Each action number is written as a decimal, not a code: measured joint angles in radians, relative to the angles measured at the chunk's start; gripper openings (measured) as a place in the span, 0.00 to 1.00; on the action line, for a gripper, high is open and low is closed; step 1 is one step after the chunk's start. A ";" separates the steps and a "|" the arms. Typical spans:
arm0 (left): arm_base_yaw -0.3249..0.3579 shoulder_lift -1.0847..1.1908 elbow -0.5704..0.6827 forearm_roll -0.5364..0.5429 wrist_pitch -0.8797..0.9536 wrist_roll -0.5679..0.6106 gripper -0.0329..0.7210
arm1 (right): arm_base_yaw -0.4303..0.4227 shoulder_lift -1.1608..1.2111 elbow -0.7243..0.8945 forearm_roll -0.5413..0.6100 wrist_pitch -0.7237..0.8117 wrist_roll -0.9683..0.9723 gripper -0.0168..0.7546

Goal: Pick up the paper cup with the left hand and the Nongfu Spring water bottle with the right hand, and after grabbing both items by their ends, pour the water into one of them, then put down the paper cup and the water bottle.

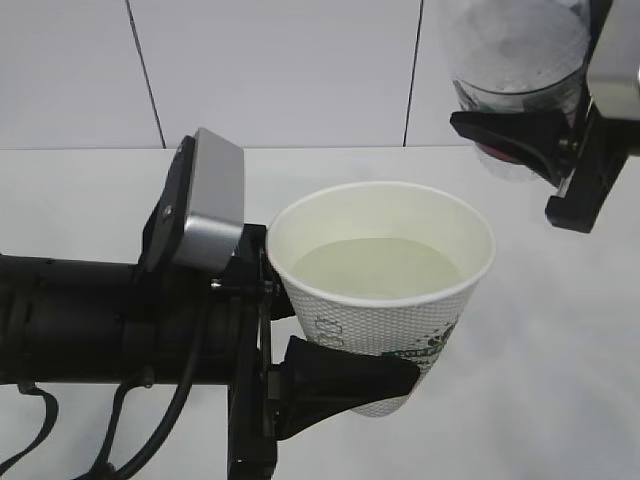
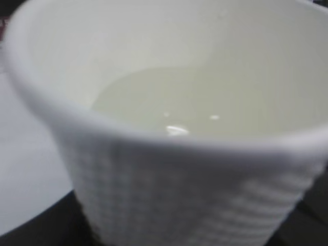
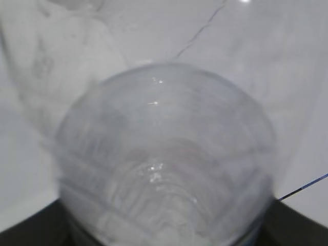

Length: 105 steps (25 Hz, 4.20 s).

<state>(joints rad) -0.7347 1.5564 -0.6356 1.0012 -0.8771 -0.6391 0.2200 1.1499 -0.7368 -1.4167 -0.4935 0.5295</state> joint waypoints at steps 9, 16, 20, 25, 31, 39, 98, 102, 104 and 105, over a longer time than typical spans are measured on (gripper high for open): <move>0.000 0.000 0.000 0.000 0.000 0.000 0.66 | 0.000 0.000 0.059 0.113 0.010 0.000 0.59; 0.000 0.000 0.000 0.000 0.000 0.000 0.66 | 0.000 0.000 0.126 0.192 0.017 0.000 0.59; 0.000 0.000 0.000 0.000 0.001 0.000 0.66 | 0.000 0.000 0.171 0.266 0.019 0.000 0.59; 0.000 0.000 0.000 0.000 0.011 0.000 0.66 | 0.000 0.000 0.229 0.351 0.027 -0.017 0.59; 0.000 0.000 0.000 0.000 0.028 0.000 0.66 | 0.000 0.000 0.288 0.436 0.044 -0.034 0.59; 0.000 0.000 0.000 0.000 0.028 0.000 0.66 | 0.000 0.000 0.344 0.644 0.044 -0.133 0.59; 0.000 0.000 0.000 0.000 0.030 0.000 0.66 | 0.000 0.355 0.421 1.612 -0.380 -0.733 0.59; 0.000 0.000 0.000 0.000 0.031 0.000 0.66 | 0.000 0.427 0.364 1.612 -0.398 -0.733 0.59; 0.000 0.000 0.000 0.000 0.033 0.000 0.66 | 0.000 0.456 0.334 1.612 -0.402 -0.733 0.59; 0.000 0.000 0.000 0.000 0.033 0.000 0.66 | 0.000 0.470 0.320 1.612 -0.403 -0.733 0.59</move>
<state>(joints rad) -0.7347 1.5564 -0.6356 1.0012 -0.8439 -0.6391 0.2200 1.6195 -0.4173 0.1949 -0.8961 -0.2038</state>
